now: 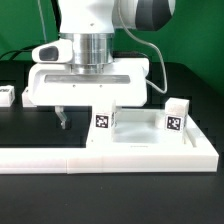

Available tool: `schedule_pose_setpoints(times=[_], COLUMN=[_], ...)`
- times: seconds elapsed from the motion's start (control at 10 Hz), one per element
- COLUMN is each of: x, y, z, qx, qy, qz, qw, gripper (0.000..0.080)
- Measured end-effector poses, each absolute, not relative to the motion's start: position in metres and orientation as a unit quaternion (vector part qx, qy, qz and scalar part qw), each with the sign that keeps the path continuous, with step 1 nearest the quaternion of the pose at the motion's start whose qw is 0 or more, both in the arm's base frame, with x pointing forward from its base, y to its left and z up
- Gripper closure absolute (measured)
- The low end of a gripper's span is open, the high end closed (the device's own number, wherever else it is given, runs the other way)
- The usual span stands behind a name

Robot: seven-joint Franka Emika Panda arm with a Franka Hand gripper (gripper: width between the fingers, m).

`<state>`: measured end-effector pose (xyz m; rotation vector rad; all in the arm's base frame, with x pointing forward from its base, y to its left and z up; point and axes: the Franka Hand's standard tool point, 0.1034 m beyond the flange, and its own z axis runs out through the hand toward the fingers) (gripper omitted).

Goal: Assemble square table

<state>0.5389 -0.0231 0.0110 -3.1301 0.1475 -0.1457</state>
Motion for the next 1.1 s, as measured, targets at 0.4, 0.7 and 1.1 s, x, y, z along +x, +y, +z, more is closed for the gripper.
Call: schedule_pose_setpoints(times=[0.4,0.7,1.1], x=[0.5383,0.5382,0.5381], y=[-0.0229,-0.0231,-0.0231], z=[0.0101,0.0100,0.0101], qx=[-0.997,-0.997,-0.997], qy=[0.055,0.055,0.055], qz=[-0.045,-0.045,-0.045], qw=[0.003,0.003,0.003], gripper=[0.0356,0.0676,0.0743])
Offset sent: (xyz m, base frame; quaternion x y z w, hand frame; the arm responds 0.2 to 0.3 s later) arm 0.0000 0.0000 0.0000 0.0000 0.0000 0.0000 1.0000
